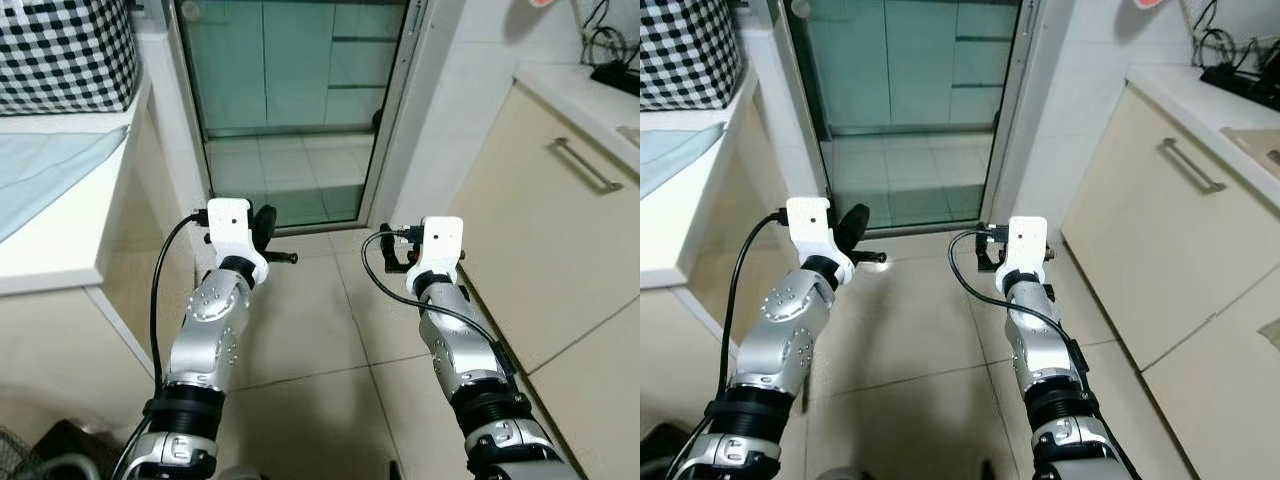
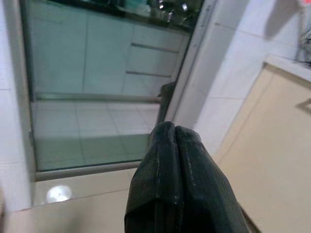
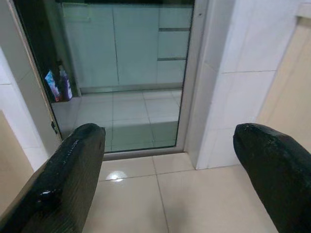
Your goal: Kitchen organization
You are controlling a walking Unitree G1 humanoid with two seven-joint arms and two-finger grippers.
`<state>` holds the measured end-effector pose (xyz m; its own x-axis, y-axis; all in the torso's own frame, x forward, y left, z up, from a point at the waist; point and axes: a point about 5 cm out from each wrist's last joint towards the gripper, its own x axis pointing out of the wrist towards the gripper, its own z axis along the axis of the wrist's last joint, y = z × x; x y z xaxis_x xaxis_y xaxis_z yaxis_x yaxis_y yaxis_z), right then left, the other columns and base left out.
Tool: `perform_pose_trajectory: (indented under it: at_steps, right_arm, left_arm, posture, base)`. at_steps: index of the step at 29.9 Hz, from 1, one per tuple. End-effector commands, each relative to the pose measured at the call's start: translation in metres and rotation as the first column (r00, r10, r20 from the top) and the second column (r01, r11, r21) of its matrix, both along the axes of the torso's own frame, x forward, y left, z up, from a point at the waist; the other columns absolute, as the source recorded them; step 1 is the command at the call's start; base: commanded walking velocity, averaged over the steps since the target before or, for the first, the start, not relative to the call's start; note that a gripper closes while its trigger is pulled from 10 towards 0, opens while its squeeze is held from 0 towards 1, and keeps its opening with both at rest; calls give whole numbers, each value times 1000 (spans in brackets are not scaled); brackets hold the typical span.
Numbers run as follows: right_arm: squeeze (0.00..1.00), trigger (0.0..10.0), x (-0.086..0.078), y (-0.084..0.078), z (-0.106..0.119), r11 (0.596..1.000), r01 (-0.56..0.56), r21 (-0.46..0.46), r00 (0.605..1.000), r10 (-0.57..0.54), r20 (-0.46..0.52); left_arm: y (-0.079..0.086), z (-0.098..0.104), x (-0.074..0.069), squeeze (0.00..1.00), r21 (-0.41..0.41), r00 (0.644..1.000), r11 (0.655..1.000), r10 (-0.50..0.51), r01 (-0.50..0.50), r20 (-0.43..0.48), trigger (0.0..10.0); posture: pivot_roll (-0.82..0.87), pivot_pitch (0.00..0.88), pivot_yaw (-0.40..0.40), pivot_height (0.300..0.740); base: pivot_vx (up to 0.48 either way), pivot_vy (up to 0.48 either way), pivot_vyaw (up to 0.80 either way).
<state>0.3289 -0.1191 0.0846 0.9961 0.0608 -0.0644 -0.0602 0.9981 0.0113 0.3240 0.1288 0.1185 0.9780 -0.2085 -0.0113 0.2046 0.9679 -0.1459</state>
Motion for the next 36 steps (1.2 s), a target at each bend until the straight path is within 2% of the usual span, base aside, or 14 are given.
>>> perform_pose_trajectory:
  at_steps: [1,6,11,14,20,21,23,25,28,31,35,36]
  right_arm:
    - [0,10000,1,1,1,1000,-3,-21,1000,3,15]
    - [0,10000,2,1,2,1000,-2,-19,1000,2,25]
    - [0,10000,3,5,4,999,-29,-33,999,30,35]
    - [0,10000,3,11,4,998,-55,-11,998,55,33]
    - [0,10000,2,12,3,999,-47,8,998,47,32]
    - [0,10000,1,12,2,999,-49,13,998,49,29]
    - [0,10000,1,12,2,999,-50,15,998,49,28]
    - [0,10000,1,13,1,998,-58,25,998,58,31]
    - [0,10000,1,13,2,998,-62,28,997,61,37]
    - [0,10000,2,14,5,997,-73,29,996,71,51]
    - [0,10000,3,14,5,996,-83,24,995,82,49]
    - [0,10000,3,13,4,996,-82,23,996,81,48]
  left_arm:
    - [-1,-1,2,0,4,1000,1000,-3,3,-12,10000]
    - [-2,0,4,0,11,1000,1000,-8,9,-13,10000]
    - [-7,1,5,0,29,999,999,-33,33,-6,10000]
    - [-13,1,8,0,43,999,998,-51,52,-16,10000]
    - [-15,-2,9,0,68,997,996,-60,63,-49,10000]
    - [-17,-2,8,0,39,996,996,-78,79,-44,10000]
    - [-18,-2,7,0,33,995,995,-88,89,-40,10000]
    - [-19,-5,7,0,76,996,994,-76,79,-42,10000]
    - [-19,-4,7,0,87,996,993,-80,83,-33,10000]
    - [-18,-3,7,0,87,995,991,-99,100,-11,10000]
    - [-9,-3,10,0,124,999,991,-47,47,-3,10000]
    - [-8,-3,10,439,124,999,991,-47,47,-3,10000]
  posture:
    - [105,25,-22,740]
    - [99,24,-17,740]
    - [95,19,-13,740]
    - [91,11,-3,740]
    - [86,20,12,740]
    - [84,23,14,740]
    - [82,25,14,740]
    - [78,19,17,740]
    - [77,15,17,740]
    - [76,6,13,740]
    - [89,0,3,740]
    - [89,0,3,740]
  base:
    - [412,244,0]
    - [412,247,0]
    - [417,97,-655]
    - [430,0,-754]
    - [0,0,-745]
    - [0,0,-744]
    - [0,0,-744]
    - [0,0,-741]
    - [0,0,-735]
    - [0,0,-731]
    - [0,0,-719]
    - [0,0,-700]
